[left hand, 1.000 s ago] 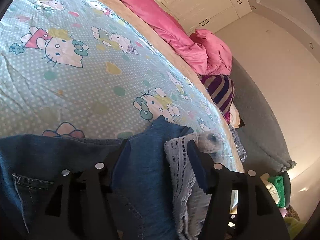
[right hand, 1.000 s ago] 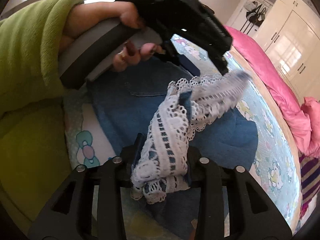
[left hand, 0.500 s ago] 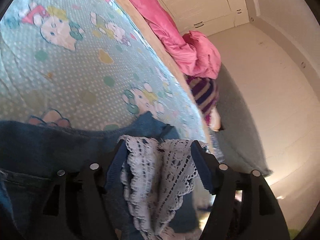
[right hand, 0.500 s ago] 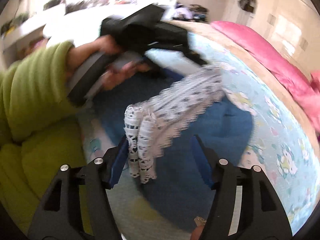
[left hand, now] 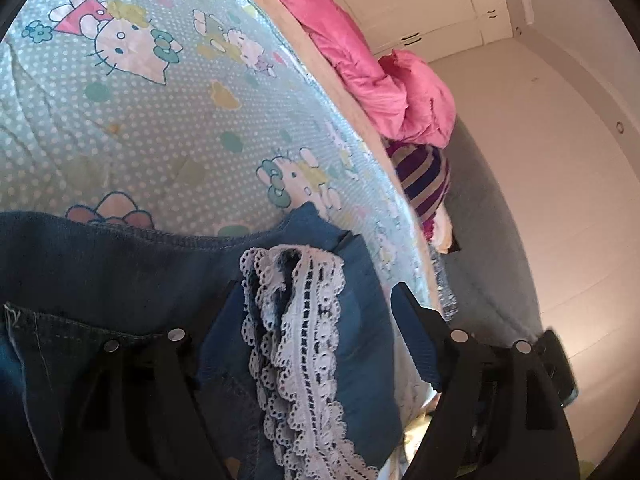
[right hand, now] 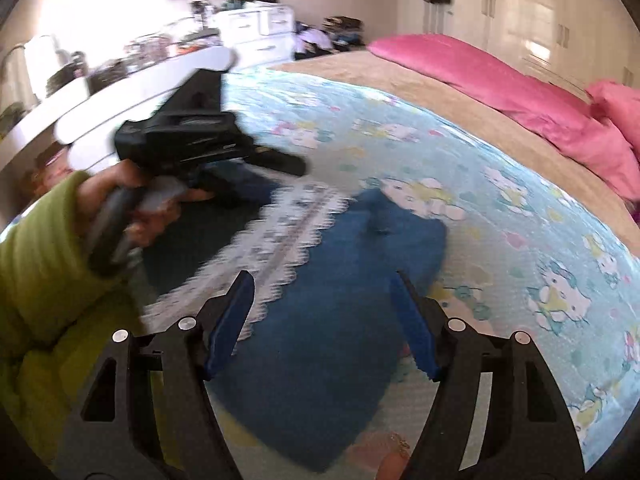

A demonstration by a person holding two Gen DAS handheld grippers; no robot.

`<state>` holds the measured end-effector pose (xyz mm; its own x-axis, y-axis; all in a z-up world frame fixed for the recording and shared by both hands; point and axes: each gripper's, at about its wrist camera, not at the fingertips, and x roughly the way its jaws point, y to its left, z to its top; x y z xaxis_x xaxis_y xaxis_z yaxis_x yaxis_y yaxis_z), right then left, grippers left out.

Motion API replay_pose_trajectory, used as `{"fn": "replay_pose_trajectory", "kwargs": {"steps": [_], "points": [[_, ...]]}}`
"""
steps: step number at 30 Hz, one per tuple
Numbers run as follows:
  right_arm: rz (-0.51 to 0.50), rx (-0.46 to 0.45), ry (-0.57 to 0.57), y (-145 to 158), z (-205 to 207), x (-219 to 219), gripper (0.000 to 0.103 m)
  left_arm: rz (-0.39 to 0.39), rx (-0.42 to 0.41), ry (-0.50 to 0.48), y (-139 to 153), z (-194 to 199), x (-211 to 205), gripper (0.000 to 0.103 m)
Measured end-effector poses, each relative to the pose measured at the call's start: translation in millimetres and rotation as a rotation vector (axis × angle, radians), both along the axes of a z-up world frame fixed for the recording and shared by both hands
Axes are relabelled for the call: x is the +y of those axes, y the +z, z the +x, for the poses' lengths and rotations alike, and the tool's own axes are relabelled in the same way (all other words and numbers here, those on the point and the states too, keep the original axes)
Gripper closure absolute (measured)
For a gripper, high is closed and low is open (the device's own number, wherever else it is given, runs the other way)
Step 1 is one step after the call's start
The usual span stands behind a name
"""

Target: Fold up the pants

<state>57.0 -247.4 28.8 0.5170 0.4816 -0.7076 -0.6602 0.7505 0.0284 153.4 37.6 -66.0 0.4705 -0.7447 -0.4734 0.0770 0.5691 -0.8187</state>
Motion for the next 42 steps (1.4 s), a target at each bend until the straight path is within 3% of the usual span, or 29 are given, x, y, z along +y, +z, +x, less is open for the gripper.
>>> {"fn": "replay_pose_trajectory", "kwargs": {"steps": [4, 6, 8, 10, 12, 15, 17, 18, 19, 20, 21, 25, 28, 30, 33, 34, 36, 38, 42], "points": [[0.000, 0.045, -0.098, -9, 41, -5, 0.040, 0.082, -0.018, 0.021, 0, 1, -14, 0.031], [0.009, 0.095, -0.146, -15, 66, -8, 0.040, 0.117, -0.028, 0.031, 1, 1, -20, 0.043], [0.027, 0.152, -0.180, -23, 90, -12, 0.040, 0.133, -0.023, 0.033, -2, 3, -23, 0.070], [0.051, 0.234, -0.209, -36, 115, -16, 0.040, 0.140, -0.026, 0.033, -3, 6, -25, 0.084], [0.090, 0.312, -0.223, -49, 134, -19, 0.040, 0.145, -0.044, 0.029, 1, 8, -28, 0.088], [0.151, 0.370, -0.246, -60, 147, -25, 0.040, 0.157, -0.152, -0.029, 31, 10, -51, 0.090], [0.167, 0.364, -0.257, -61, 146, -27, 0.040, 0.140, -0.259, -0.075, 58, 7, -64, 0.090], [0.177, 0.358, -0.265, -63, 146, -30, 0.040, 0.165, -0.301, -0.073, 68, 4, -66, 0.090], [0.174, 0.351, -0.277, -64, 146, -31, 0.040, 0.240, -0.317, -0.056, 72, 4, -66, 0.089], [0.161, 0.339, -0.288, -65, 145, -32, 0.040, 0.286, -0.299, -0.039, 69, 5, -62, 0.089], [0.149, 0.326, -0.299, -65, 145, -33, 0.040, 0.323, -0.229, -0.005, 56, 11, -52, 0.089], [0.117, 0.260, -0.305, -58, 140, -32, 0.040, 0.324, -0.080, 0.041, 20, 19, -24, 0.086], [0.083, 0.211, -0.260, -52, 134, -20, 0.040, 0.301, -0.043, 0.047, 7, 24, -19, 0.081], [0.010, 0.191, -0.275, -56, 137, -14, 0.040, 0.284, -0.040, 0.052, 4, 24, -19, 0.080], [-0.133, 0.129, -0.351, -68, 144, -17, 0.041, 0.265, -0.057, 0.060, 7, 21, -21, 0.063], [-0.134, 0.133, -0.368, -70, 146, -21, 0.041, 0.255, -0.063, 0.066, 8, 17, -17, 0.050], [-0.051, 0.174, -0.382, -65, 143, -34, 0.041, 0.249, -0.079, 0.064, 15, 7, -12, 0.042], [-0.020, 0.157, -0.379, -56, 135, -41, 0.041, 0.274, -0.090, 0.078, 22, -1, -11, 0.033], [0.045, 0.107, -0.326, -32, 100, -53, 0.034, 0.279, -0.098, 0.084, 37, -22, -6, 0.028]]}}
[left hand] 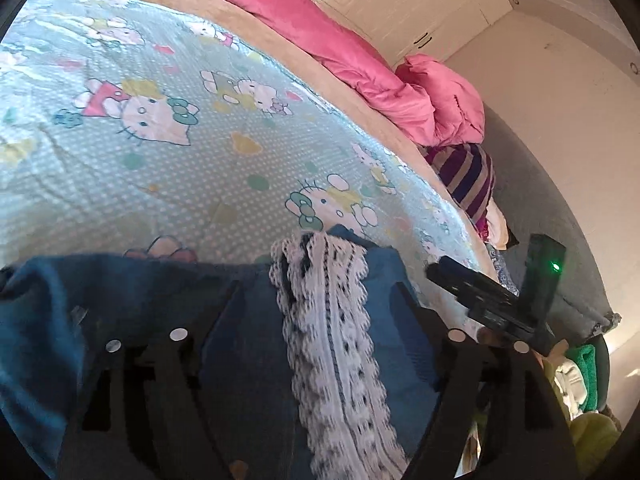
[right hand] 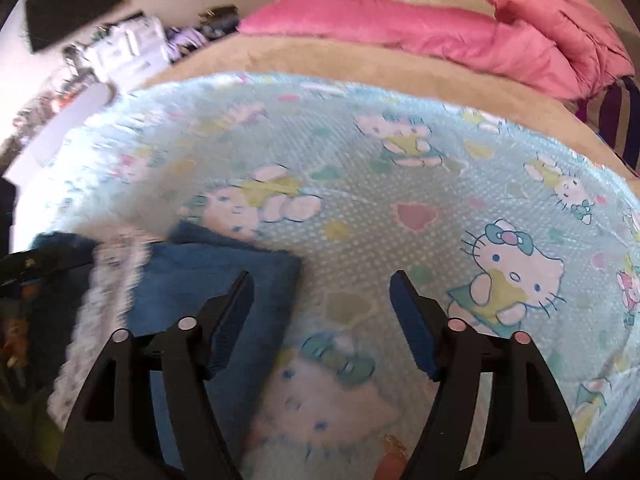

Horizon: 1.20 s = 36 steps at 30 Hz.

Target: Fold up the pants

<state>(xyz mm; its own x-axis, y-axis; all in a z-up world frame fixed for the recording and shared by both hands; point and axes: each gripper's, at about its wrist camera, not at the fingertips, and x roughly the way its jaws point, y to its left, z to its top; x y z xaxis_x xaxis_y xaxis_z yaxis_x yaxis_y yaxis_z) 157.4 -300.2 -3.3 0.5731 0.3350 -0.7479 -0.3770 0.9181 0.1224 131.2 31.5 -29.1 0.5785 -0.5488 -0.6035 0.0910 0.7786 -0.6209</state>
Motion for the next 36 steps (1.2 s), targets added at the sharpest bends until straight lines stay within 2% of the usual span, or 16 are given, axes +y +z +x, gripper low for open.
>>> {"fn": "replay_pose_trajectory", "kwargs": {"steps": [4, 9, 12, 19, 21, 22, 27, 31, 33, 34, 35, 36], "points": [[0.026, -0.036, 0.075, 15, -38, -1, 0.031, 0.046, -0.003, -0.003, 11, -22, 1, 0.022], [0.005, -0.066, 0.162, 19, -84, 4, 0.030, 0.113, 0.017, -0.018, 12, -57, -4, 0.022], [-0.021, -0.061, 0.206, 17, -103, 7, 0.030, 0.122, 0.034, -0.020, 11, -82, -6, 0.022], [0.016, -0.037, 0.266, 14, -124, 11, 0.031, 0.079, 0.062, -0.038, 6, -116, -22, 0.024], [0.022, -0.034, 0.280, 12, -127, 14, 0.033, 0.087, 0.076, -0.049, 3, -119, -30, 0.035], [0.022, -0.033, 0.287, 12, -128, 16, 0.034, 0.091, 0.084, -0.056, 1, -119, -34, 0.045], [0.025, -0.044, 0.317, 14, -135, 19, 0.036, 0.100, 0.140, -0.067, -14, -111, -48, 0.046], [0.022, -0.046, 0.329, 13, -136, 21, 0.036, 0.091, 0.144, -0.044, -20, -103, -52, 0.045], [0.023, -0.043, 0.342, 11, -136, 25, 0.037, 0.094, 0.141, -0.034, -21, -102, -55, 0.048], [0.018, -0.039, 0.345, 10, -136, 27, 0.037, 0.110, 0.132, -0.028, -20, -101, -57, 0.066], [0.013, -0.038, 0.347, 8, -135, 28, 0.037, 0.123, 0.123, -0.018, -19, -102, -59, 0.089], [0.004, -0.037, 0.347, 6, -135, 30, 0.037, 0.123, 0.112, -0.012, -17, -104, -58, 0.089]]}}
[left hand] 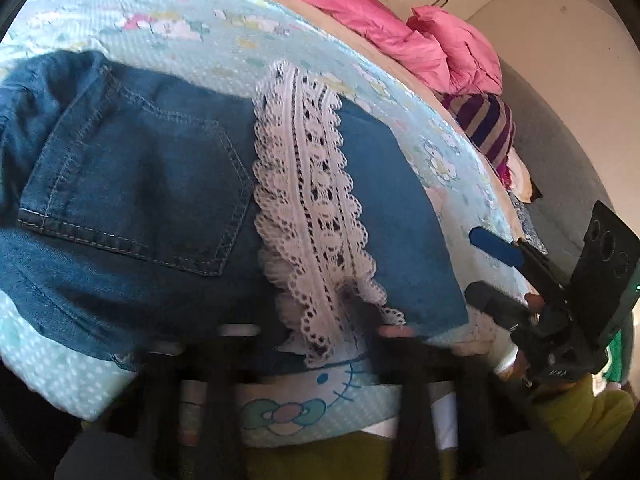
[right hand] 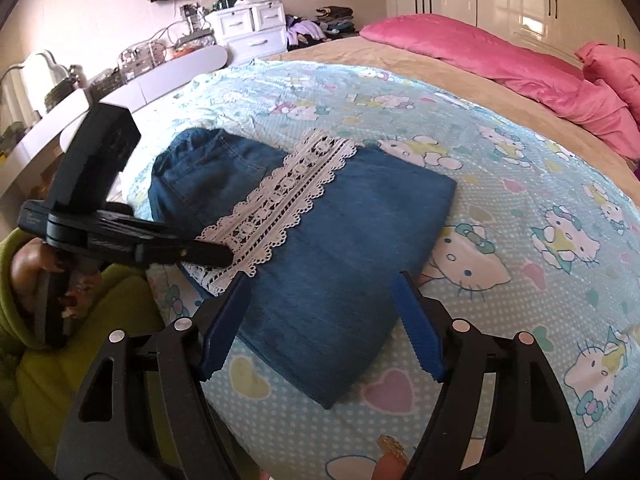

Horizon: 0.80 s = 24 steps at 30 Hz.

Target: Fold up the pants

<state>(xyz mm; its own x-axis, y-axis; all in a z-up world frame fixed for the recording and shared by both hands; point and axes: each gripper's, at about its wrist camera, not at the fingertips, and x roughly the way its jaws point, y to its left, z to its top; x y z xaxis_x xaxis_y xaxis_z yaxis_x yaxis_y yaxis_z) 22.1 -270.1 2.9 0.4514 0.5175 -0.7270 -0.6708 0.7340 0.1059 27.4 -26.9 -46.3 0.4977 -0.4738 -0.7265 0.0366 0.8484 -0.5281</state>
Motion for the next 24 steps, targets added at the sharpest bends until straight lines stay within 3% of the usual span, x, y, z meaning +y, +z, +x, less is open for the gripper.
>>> {"fn": "replay_pose_trajectory", "kwargs": {"steps": [4, 7, 13, 17, 20, 24], "points": [[0.005, -0.008, 0.024, 3, -6, 5, 0.039, 0.032, -0.049, -0.004, 17, -12, 6, 0.089], [0.000, -0.015, 0.039, 5, -7, 10, 0.039, 0.052, -0.019, 0.012, 11, -14, 13, 0.088], [-0.064, -0.008, 0.051, -6, -9, 28, 0.041, 0.038, -0.002, -0.004, 5, -9, 12, 0.073], [-0.214, 0.063, -0.024, -33, 4, 32, 0.045, 0.038, -0.003, -0.037, 4, -8, 9, 0.064], [-0.179, 0.112, -0.065, -38, 9, 25, 0.046, 0.065, -0.006, -0.075, 5, -5, 5, 0.061], [-0.218, 0.130, -0.104, -41, 11, 32, 0.045, 0.100, -0.017, -0.136, 8, 0, 2, 0.060]]}}
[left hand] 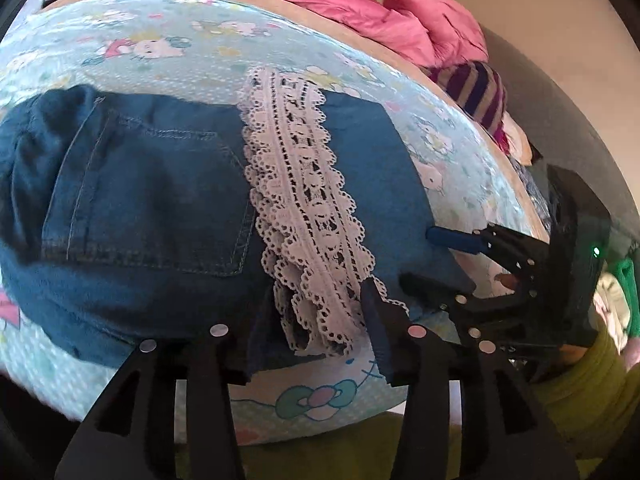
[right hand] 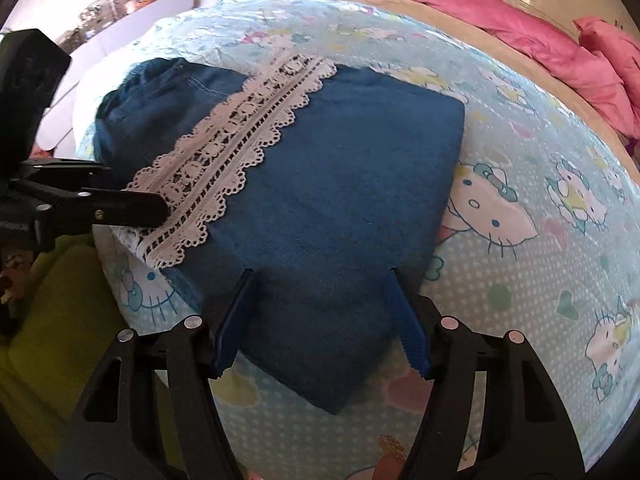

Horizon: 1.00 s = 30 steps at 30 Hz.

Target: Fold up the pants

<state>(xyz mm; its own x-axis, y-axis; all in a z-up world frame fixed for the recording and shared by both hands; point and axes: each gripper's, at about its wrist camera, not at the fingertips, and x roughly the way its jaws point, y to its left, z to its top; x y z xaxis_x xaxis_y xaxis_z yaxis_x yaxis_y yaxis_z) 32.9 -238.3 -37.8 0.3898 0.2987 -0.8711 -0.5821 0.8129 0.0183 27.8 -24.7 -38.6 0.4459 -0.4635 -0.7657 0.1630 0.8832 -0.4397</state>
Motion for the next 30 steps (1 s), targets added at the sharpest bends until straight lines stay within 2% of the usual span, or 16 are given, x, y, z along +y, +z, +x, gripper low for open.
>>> {"fn": "replay_pose_trajectory", "kwargs": {"steps": [2, 4, 5, 7, 10, 13, 14, 20, 21, 22, 28, 30], "points": [[-0.020, 0.017, -0.021, 0, 3, 3, 0.045, 0.001, -0.004, -0.036, 0, 4, 0, 0.058], [-0.055, 0.043, -0.040, 0, 6, 10, 0.045, -0.018, -0.014, -0.074, 1, 8, 2, 0.048], [-0.069, 0.051, -0.045, 0, 7, 13, 0.045, -0.022, -0.024, -0.085, 1, 8, 3, 0.046], [-0.105, 0.075, -0.066, -1, 11, 18, 0.044, -0.021, -0.032, -0.111, 1, 9, 6, 0.046], [-0.151, 0.092, -0.081, -2, 14, 26, 0.043, -0.061, -0.026, -0.136, 1, 10, 17, 0.046], [-0.143, 0.083, -0.100, -3, 15, 28, 0.042, -0.042, -0.053, -0.139, 7, 6, 27, 0.032], [-0.135, 0.074, -0.105, -4, 14, 27, 0.042, -0.039, -0.065, -0.136, 9, 4, 29, 0.032], [-0.102, 0.058, -0.065, -3, 11, 22, 0.040, -0.059, -0.104, -0.032, 23, -9, 47, 0.031], [-0.099, 0.059, -0.052, -2, 12, 20, 0.039, -0.050, -0.113, -0.016, 27, -11, 49, 0.028], [-0.093, 0.060, -0.047, -1, 13, 19, 0.039, -0.041, -0.127, 0.003, 32, -14, 52, 0.018], [0.008, -0.020, -0.040, 26, 5, 14, 0.029, 0.001, -0.164, 0.118, 50, -31, 76, 0.016], [0.054, -0.045, -0.045, 35, 5, 14, 0.026, 0.009, -0.164, 0.139, 53, -35, 82, 0.009]]}}
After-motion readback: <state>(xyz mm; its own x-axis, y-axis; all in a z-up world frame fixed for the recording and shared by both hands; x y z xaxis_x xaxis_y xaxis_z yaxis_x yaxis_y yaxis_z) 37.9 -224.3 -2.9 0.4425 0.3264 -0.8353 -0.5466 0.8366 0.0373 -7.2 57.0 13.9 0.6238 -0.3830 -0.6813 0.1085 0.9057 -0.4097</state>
